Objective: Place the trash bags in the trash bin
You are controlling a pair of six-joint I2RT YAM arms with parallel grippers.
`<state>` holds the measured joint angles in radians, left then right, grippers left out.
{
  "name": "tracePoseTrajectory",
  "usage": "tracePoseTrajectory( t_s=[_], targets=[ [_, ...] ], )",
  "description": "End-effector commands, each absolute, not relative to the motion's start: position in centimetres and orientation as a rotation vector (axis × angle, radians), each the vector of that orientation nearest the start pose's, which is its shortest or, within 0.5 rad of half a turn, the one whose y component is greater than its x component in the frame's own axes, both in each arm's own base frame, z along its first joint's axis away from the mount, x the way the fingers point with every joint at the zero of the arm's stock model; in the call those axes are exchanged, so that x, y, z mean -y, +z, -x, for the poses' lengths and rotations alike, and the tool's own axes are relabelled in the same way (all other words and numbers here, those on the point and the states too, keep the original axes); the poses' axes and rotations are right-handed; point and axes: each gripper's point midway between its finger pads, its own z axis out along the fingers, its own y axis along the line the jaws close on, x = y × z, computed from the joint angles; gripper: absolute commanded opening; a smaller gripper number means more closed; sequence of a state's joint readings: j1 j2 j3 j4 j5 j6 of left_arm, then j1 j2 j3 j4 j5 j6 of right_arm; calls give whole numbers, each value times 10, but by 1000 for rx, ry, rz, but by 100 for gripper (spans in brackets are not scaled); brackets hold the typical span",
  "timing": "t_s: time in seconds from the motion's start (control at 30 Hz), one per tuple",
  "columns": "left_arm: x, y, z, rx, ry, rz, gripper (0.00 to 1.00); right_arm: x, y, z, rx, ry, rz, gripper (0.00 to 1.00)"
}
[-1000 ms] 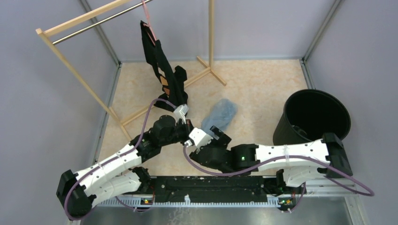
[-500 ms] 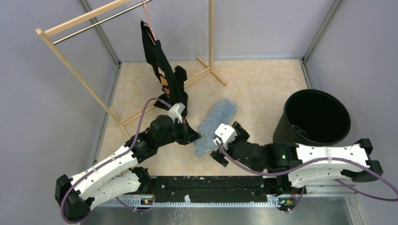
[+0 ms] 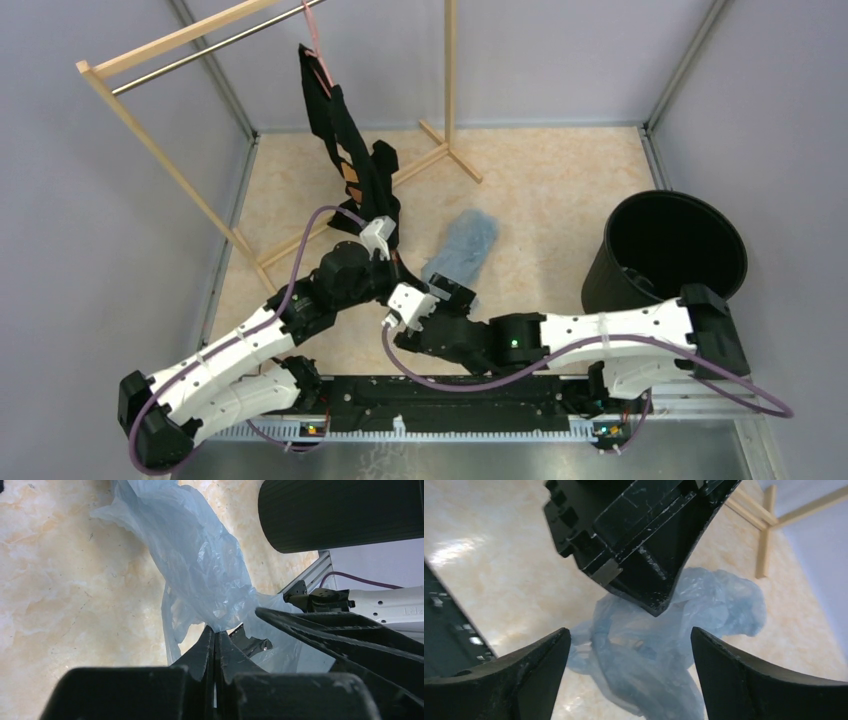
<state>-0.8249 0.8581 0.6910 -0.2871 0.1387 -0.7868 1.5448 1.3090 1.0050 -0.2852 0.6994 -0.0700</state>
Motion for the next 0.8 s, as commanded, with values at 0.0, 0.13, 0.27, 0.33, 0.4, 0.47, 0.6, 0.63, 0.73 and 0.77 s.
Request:
tracePoseTrajectory(
  t_s=[0.0, 0.13, 0.27, 0.33, 0.4, 0.47, 0.6, 0.63, 0.73, 0.77],
  targets=[
    [263, 218, -169, -2169, -1139, -156, 0, -342, 235, -149, -1609, -5, 979, 82],
    [263, 218, -168, -2172, -1134, -158, 0, -335, 236, -156, -1608, -6, 906, 27],
    [254, 222, -174, -2165, -1072, -130, 49, -332, 230, -159, -1684, 189, 811, 0],
    [245, 226, -176, -2147, -1039, -89, 74, -324, 226, -167, -1729, 309, 704, 0],
    [237, 228, -175, -2126, -1034, -40, 90, -317, 227, -173, -1751, 437, 589, 0],
    [232, 223, -171, -2112, -1060, -11, 98, -311, 231, -178, -1746, 566, 481, 0],
    [233, 198, -162, -2132, -1124, 43, 98, -297, 239, -186, -1724, 712, 309, 0],
    [239, 198, -159, -2129, -1180, 37, 98, -295, 240, -187, -1721, 720, 284, 0],
    [259, 182, -145, -2165, -1332, -2, 98, -292, 243, -190, -1718, 732, 229, 0],
    [264, 179, -143, -2179, -1363, -13, 98, -292, 243, -191, -1721, 733, 214, 0]
  ],
)
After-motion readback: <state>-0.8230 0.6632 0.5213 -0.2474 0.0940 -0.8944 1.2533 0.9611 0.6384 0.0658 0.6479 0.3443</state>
